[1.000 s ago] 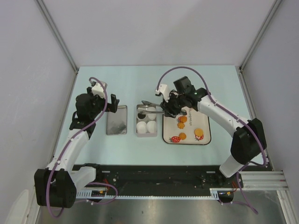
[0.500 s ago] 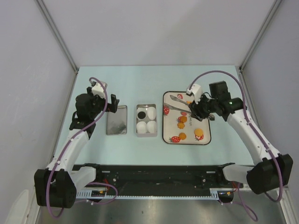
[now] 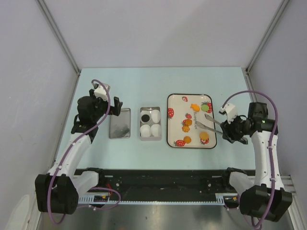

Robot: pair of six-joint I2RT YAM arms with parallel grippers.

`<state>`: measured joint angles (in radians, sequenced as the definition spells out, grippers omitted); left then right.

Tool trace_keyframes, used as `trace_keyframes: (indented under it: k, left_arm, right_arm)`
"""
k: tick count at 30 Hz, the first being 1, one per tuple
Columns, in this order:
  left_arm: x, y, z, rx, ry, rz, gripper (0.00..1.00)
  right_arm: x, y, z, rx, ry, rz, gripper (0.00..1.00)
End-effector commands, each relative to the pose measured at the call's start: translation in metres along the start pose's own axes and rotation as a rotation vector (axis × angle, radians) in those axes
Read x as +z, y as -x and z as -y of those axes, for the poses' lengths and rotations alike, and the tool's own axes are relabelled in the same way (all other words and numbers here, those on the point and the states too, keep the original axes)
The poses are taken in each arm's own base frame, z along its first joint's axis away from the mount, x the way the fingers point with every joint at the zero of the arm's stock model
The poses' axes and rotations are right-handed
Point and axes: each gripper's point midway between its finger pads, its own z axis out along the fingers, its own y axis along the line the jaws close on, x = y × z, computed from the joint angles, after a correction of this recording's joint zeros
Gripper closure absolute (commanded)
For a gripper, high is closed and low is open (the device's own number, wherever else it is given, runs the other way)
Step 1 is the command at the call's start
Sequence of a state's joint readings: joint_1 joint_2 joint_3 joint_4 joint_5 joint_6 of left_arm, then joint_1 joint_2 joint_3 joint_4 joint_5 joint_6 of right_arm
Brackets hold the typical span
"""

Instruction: Pack the cookies

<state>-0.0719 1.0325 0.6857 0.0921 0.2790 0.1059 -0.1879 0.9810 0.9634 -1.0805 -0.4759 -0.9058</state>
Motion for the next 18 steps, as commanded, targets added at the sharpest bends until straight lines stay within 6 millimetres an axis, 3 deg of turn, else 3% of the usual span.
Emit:
trace_keyframes:
  k: [1, 7, 18]
  left_arm:
    - [-0.003, 0.013, 0.006, 0.022, -0.028, 0.038, 0.00]
    - [0.000, 0.009, 0.005, 0.019, -0.028, 0.028, 0.00]
    - [0.000, 0.008, 0.004, 0.021, -0.022, 0.024, 0.00]
  right_arm:
    - [-0.006, -0.030, -0.016, -0.016, 0.092, -0.045, 0.46]
    - [-0.011, -0.058, -0.022, 0.002, 0.117, -0.086, 0.45]
    - [0.003, -0.066, -0.021, 0.011, 0.136, -0.081, 0.45]
